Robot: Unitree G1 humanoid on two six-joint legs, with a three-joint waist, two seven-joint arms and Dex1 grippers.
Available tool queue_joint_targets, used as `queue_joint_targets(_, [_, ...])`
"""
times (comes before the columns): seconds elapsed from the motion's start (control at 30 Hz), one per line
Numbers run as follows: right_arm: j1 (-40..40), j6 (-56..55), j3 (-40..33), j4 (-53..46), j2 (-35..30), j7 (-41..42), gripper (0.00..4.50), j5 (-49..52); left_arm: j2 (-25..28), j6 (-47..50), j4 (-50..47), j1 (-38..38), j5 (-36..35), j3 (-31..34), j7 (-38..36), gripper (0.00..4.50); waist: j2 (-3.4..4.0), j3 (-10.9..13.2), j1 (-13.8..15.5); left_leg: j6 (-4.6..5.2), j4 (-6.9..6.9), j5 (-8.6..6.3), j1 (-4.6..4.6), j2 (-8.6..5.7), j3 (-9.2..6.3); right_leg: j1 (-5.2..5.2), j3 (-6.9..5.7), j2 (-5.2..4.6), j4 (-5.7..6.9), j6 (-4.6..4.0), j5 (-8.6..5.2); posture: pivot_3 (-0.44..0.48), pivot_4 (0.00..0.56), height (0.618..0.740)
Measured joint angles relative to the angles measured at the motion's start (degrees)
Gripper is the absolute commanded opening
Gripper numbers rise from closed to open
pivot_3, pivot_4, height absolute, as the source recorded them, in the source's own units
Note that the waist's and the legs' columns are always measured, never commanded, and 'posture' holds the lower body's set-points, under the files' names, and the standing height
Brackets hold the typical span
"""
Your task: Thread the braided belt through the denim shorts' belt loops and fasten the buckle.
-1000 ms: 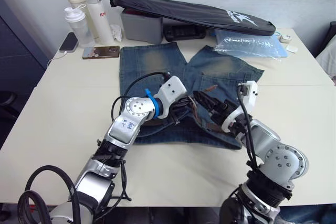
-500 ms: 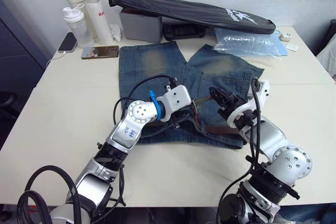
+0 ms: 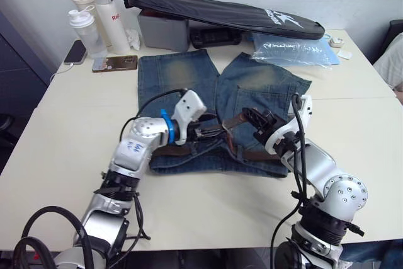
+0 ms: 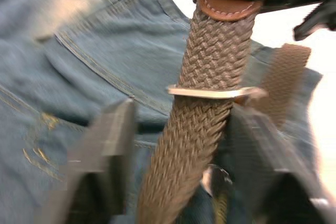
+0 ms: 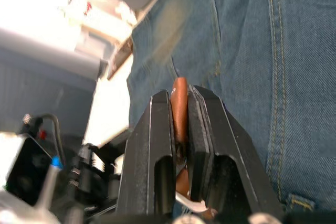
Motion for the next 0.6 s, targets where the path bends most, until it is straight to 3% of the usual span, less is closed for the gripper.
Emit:
queue_joint_targets(0.03, [0.11,-0.21,0.97,0.04,-1.15,0.0,0.0,0.27,1.38,1.2,0.28,-0.72,-1.56,0.95,-1.65,4.47,-0.01,0.0,-0.02,0.0,0.01,0.0,0.0,0.0,0.0,0.01,0.0,0.0,-0.03,0.0,0.0,0.0,0.15,0.74])
queue_joint_targets(0.17, [0.25,-1.54,3.89,0.17,-4.35,0.1,0.0,1.36,6.24,4.01,1.54,-3.01,-5.7,3.36,-7.73,4.47,-0.01,0.0,-0.02,0.01,-0.03,0.02,0.04,-0.01,0.0,0.03,0.01,-0.02,-0.06,0.0,0.0,0.0,0.15,0.74])
queue_joint_targets(0.3, [0.91,-3.17,6.45,0.51,-6.17,0.19,0.0,2.44,7.59,3.7,1.95,-2.93,-5.72,1.66,-9.69,4.47,-0.04,0.01,0.03,0.0,-0.05,0.02,0.02,-0.01,0.0,0.02,0.03,-0.03,-0.07,0.0,0.0,0.0,0.15,0.74])
queue_joint_targets(0.43, [1.87,-5.06,8.06,0.51,-8.19,0.17,0.0,3.09,9.81,1.39,3.97,-2.89,-4.0,0.14,-10.66,3.25,-0.04,0.01,-0.07,0.01,-0.06,0.02,0.03,0.0,0.0,0.0,0.05,-0.03,-0.1,0.0,0.0,0.0,0.15,0.74])
queue_joint_targets(0.6, [2.54,-6.92,9.65,0.5,-10.19,0.07,0.0,4.61,13.9,-1.96,4.86,-1.43,-1.76,-2.24,-14.79,1.11,-0.05,0.01,-0.11,0.02,-0.18,0.04,0.03,0.02,0.01,-0.01,0.06,-0.03,-0.1,0.0,0.0,0.0,0.15,0.74])
